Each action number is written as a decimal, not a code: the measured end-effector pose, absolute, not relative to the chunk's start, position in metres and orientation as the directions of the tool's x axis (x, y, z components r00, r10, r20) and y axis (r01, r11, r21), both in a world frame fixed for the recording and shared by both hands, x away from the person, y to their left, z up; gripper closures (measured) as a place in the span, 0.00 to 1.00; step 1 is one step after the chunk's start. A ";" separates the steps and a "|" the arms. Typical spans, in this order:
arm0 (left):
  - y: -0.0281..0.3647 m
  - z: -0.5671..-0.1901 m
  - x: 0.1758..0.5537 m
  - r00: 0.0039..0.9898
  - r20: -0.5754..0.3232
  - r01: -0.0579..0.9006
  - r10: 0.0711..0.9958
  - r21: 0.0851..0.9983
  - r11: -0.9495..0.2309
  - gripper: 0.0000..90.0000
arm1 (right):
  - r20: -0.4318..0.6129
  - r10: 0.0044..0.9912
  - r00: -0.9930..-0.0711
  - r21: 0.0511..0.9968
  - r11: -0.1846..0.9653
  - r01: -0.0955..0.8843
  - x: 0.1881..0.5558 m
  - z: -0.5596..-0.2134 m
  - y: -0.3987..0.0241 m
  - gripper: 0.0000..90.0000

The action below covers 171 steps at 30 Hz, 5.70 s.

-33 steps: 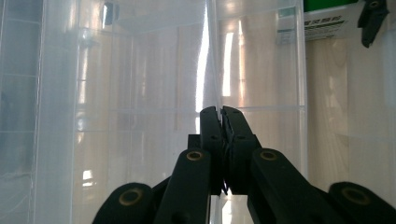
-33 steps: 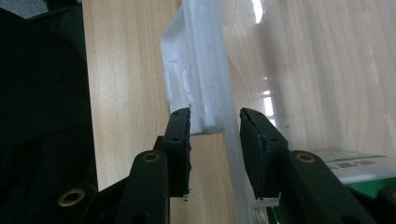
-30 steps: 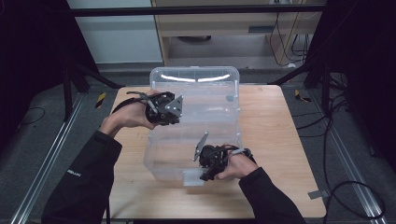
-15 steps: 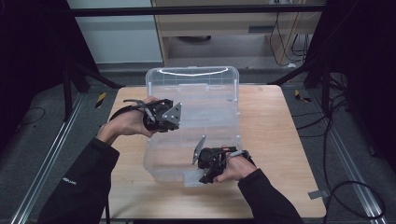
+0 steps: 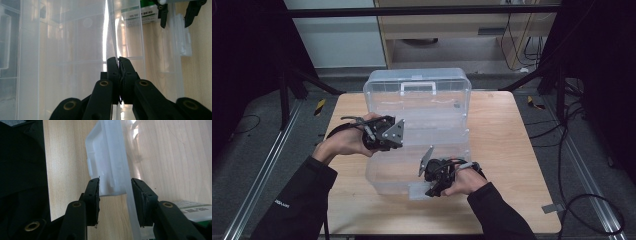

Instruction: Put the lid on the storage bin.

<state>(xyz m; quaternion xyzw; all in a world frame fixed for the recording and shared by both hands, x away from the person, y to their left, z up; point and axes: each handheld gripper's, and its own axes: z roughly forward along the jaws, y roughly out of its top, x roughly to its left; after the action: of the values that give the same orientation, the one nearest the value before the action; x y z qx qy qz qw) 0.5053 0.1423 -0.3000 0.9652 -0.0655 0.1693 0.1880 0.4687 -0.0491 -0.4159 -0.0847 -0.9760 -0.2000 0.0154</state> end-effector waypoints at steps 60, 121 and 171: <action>0.145 -0.310 0.492 0.944 0.331 -0.133 0.001 0.383 -0.914 0.94 | 0.126 0.577 -0.807 0.888 0.297 0.351 0.447 -0.362 -0.193 1.00; 0.149 -0.325 0.485 0.967 0.249 -0.097 0.043 0.521 -0.848 0.71 | 0.156 0.689 -0.708 0.919 0.163 0.360 0.503 -0.342 -0.200 0.98; 0.175 -0.350 0.463 0.916 -0.021 0.190 0.402 0.902 -0.387 0.83 | 0.183 0.674 -0.716 0.890 0.195 0.412 0.492 -0.349 -0.202 1.00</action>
<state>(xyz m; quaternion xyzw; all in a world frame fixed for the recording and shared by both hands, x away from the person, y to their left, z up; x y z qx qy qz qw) 0.4634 0.1751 -0.3495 0.8267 0.1790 0.1009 0.5238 0.4915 -0.2021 -0.3491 -0.3559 -0.7630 -0.5250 -0.1247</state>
